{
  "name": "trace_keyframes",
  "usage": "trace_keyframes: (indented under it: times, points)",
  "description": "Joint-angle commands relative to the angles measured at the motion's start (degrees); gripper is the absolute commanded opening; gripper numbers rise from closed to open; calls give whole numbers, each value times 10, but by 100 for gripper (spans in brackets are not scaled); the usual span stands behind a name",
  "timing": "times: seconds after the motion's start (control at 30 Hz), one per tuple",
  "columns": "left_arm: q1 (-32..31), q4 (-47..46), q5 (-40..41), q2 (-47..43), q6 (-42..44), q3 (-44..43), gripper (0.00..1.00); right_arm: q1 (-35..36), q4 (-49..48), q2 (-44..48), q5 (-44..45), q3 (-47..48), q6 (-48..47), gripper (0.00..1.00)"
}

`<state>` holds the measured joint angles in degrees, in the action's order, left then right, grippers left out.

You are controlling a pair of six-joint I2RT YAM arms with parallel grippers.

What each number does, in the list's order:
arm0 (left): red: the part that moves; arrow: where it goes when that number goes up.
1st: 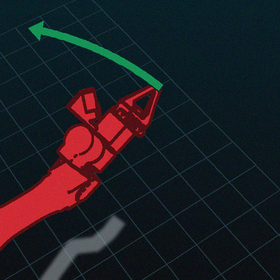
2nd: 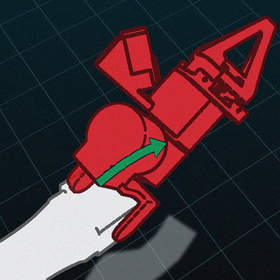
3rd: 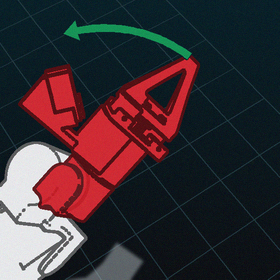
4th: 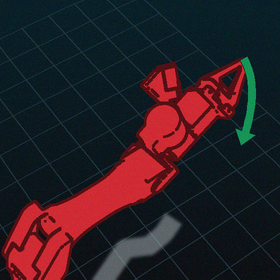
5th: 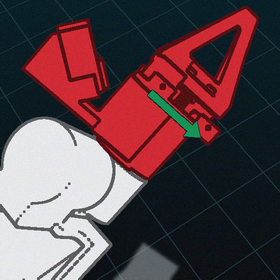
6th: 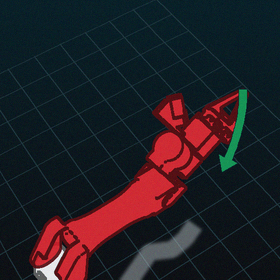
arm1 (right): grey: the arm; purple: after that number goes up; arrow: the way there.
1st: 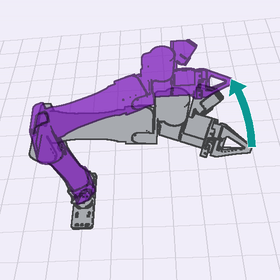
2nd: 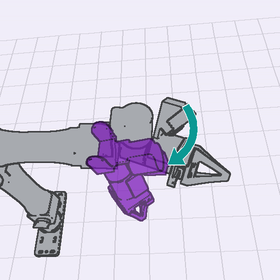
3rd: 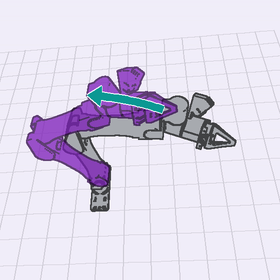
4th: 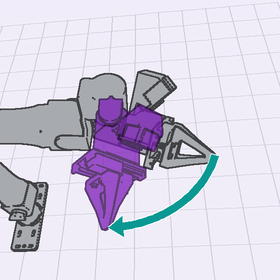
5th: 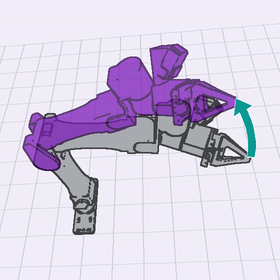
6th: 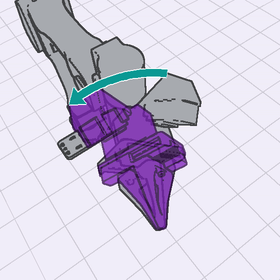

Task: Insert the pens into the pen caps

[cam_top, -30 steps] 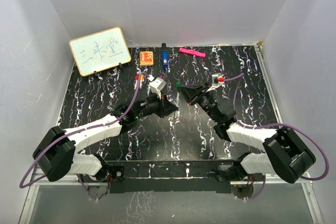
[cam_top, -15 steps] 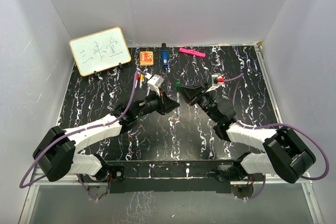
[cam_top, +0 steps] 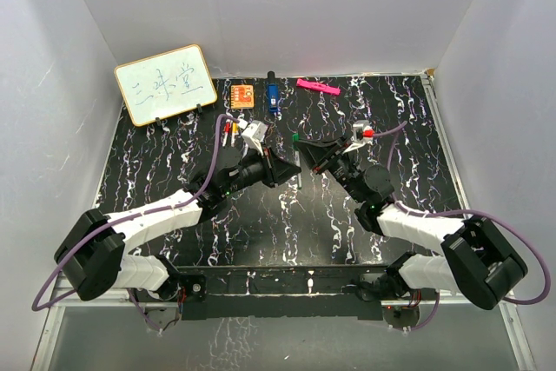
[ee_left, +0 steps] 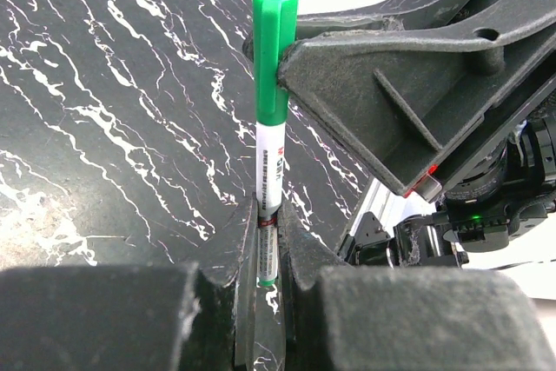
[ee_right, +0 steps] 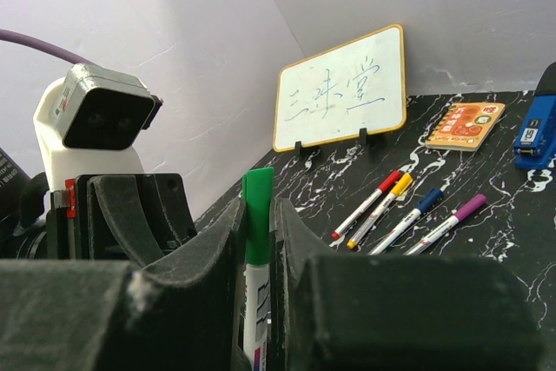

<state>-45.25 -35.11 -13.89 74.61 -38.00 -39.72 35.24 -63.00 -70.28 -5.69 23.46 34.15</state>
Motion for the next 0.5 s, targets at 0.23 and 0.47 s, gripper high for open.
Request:
trace_keyframes:
  times: [0.23, 0.47]
  points:
    - [36, -128, 45, -29, -8, -36, 0, 18, 149, -10, -30, 28, -55, 0]
    - [77, -161, 43, -17, -28, -53, 0, 38, 184, -27, -21, 29, -56, 0]
